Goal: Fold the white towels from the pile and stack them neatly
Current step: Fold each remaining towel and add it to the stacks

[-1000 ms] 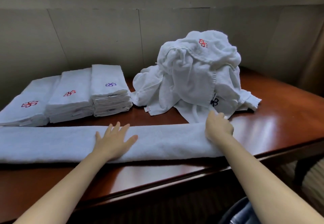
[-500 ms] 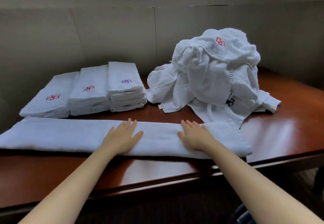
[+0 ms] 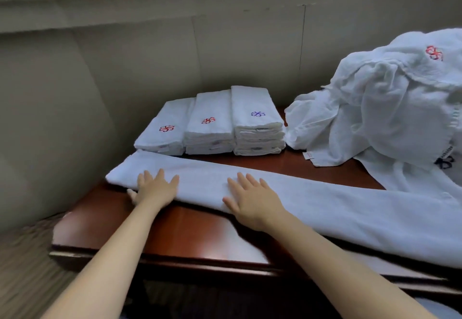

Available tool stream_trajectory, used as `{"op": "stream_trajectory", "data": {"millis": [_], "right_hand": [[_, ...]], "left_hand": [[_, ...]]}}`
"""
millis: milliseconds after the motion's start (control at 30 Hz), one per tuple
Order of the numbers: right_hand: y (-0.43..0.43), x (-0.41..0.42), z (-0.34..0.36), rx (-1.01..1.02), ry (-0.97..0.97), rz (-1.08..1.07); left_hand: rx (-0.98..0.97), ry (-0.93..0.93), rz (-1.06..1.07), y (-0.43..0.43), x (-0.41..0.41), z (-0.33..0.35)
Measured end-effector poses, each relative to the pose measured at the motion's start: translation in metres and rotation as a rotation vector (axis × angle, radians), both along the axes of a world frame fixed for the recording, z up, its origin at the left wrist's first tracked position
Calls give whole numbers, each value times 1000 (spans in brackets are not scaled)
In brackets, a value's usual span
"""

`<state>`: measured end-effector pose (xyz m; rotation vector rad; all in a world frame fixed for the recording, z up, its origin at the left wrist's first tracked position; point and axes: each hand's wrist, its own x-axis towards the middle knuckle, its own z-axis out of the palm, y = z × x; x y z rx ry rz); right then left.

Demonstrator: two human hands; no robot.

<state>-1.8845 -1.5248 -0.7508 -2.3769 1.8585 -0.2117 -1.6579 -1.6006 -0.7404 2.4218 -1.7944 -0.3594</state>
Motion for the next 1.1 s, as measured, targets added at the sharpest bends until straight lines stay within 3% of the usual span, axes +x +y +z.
{"op": "stream_trajectory", "data": {"millis": [100,200,300,367,467,533,600,667,733,800,867,933,1033,1100], "right_hand": [[-14,9,1,17,22,-14],[-21,11,-2,102,21,-6],[-23,10,-7,112,20,-2],[-23,9,-6,121,20,-3],[-22,6,3,156,-64,5],[-22,2,14,183,-333,5],[-22,-4,29,248,-859,-99],[-20,-18,47,370,-1394,-256],[-17,-40,59,563,-1774,-332],[-10,-65,66,726,-1978,-310],[1,-79,66,740,-1995,-357],[7,-82,55,625,-1781,-522],[13,-80,47,437,-1454,-670],[21,-85,50,359,-1346,-686]], "left_hand": [[-67,212,245,-5,31,2],[-258,437,377,-13,47,3],[-482,1010,614,-22,49,10],[-459,1414,732,-25,50,19],[-417,1637,787,-18,39,34],[-534,1526,618,-14,20,45],[-697,1314,342,-3,-7,60],[-717,1198,-23,17,-36,76],[-549,1011,-428,40,-63,86],[-288,737,-754,58,-84,82],[-144,528,-924,71,-97,72],[-157,468,-950,76,-100,64],[-286,472,-835,72,-96,64],[-359,510,-724,65,-92,64]]}}
